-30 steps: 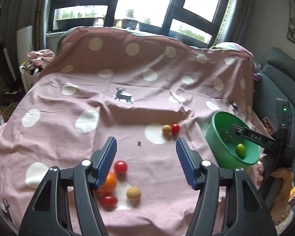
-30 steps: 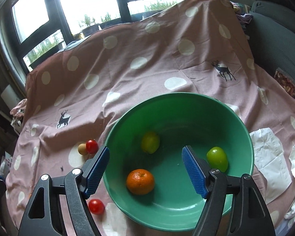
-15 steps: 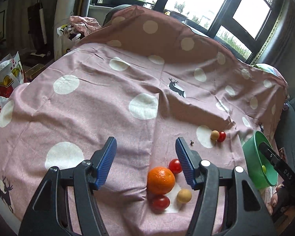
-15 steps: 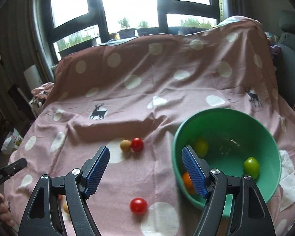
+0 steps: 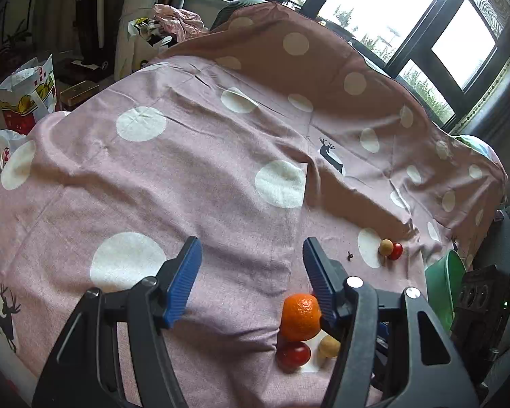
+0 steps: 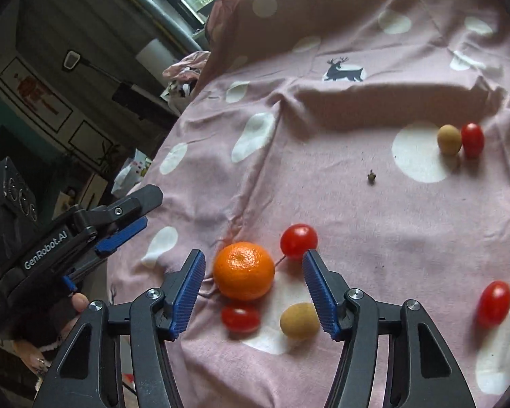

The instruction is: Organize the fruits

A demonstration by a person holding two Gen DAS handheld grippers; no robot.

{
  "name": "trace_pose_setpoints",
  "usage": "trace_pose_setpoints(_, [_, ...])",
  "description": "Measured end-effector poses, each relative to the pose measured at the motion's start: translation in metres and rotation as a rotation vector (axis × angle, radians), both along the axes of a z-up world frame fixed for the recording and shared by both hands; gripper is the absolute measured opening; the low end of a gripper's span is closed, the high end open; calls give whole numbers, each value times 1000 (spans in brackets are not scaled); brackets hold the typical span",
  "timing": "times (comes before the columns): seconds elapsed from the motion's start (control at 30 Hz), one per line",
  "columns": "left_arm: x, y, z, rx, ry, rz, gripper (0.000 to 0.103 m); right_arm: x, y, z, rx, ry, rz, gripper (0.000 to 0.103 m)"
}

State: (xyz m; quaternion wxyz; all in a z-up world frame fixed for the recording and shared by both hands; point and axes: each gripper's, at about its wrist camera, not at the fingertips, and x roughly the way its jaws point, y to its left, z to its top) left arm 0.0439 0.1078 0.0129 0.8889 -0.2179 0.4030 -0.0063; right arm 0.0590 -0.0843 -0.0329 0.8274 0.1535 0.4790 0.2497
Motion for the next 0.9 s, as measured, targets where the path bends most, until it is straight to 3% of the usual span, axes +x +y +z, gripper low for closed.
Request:
trace_pose_setpoints(0.27, [1, -4, -1, 1, 3, -26, 61, 5, 17, -18, -1, 47, 31, 56])
trace_pose_setpoints(0.37, [2, -6, -1, 1, 6, -39, 61, 4, 22, -14, -24, 9, 37, 50])
trace_pose_setpoints(0.6, [1, -15, 0, 20, 2, -61, 60, 0, 15, -8, -69, 3, 15, 49])
trace_pose_setpoints(0.77, [2, -25, -1, 44, 7, -82, 60, -7, -11, 10, -108, -13, -54, 49])
trace_pose_setpoints(0.9, [3, -40, -2, 79, 12, -111, 60, -7, -37, 17, -238, -20, -159, 49])
